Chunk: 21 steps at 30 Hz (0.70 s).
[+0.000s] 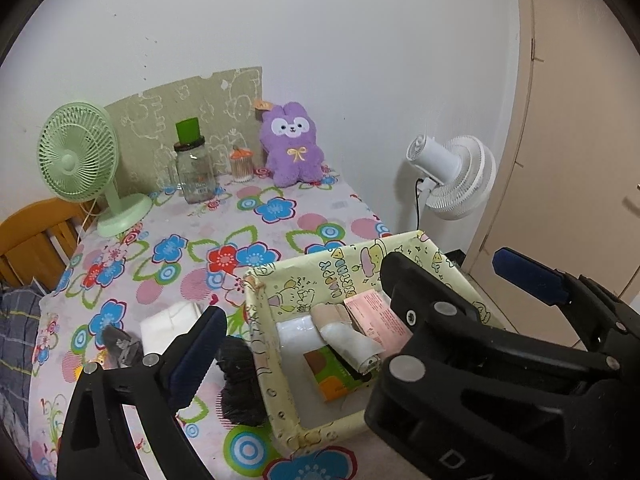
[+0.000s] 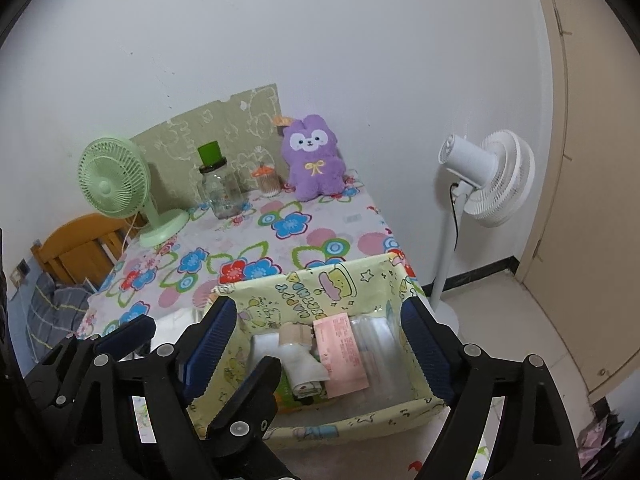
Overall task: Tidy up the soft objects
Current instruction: 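Withdraw both open tools from the gift box back over the bed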
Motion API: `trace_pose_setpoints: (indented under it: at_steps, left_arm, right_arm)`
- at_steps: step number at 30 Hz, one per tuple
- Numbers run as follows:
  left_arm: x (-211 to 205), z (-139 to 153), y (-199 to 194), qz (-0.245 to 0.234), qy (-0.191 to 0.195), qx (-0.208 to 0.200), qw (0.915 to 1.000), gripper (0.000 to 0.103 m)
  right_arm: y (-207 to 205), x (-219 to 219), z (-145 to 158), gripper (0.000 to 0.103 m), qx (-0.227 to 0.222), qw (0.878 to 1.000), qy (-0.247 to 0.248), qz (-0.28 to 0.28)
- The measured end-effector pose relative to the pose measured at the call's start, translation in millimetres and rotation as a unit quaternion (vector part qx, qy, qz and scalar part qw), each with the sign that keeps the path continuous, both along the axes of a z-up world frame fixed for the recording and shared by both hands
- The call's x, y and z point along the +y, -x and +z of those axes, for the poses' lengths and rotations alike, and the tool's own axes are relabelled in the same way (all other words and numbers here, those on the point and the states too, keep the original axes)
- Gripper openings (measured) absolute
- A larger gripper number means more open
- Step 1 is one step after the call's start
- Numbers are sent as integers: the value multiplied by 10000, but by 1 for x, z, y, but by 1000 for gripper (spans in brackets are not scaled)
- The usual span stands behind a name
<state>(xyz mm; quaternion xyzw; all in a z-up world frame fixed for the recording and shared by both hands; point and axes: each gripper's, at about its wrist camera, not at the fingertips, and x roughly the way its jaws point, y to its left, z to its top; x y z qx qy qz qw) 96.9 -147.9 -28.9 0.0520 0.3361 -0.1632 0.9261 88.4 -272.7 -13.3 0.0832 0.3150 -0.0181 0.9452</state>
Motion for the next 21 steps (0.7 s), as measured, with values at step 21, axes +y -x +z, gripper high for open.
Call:
trace_pose_setpoints:
  at_steps: [21]
  left_arm:
    - [63, 21, 28, 243, 6, -355, 9991, 100]
  right_arm:
    - [31, 66, 27, 87, -354, 9989, 224, 206]
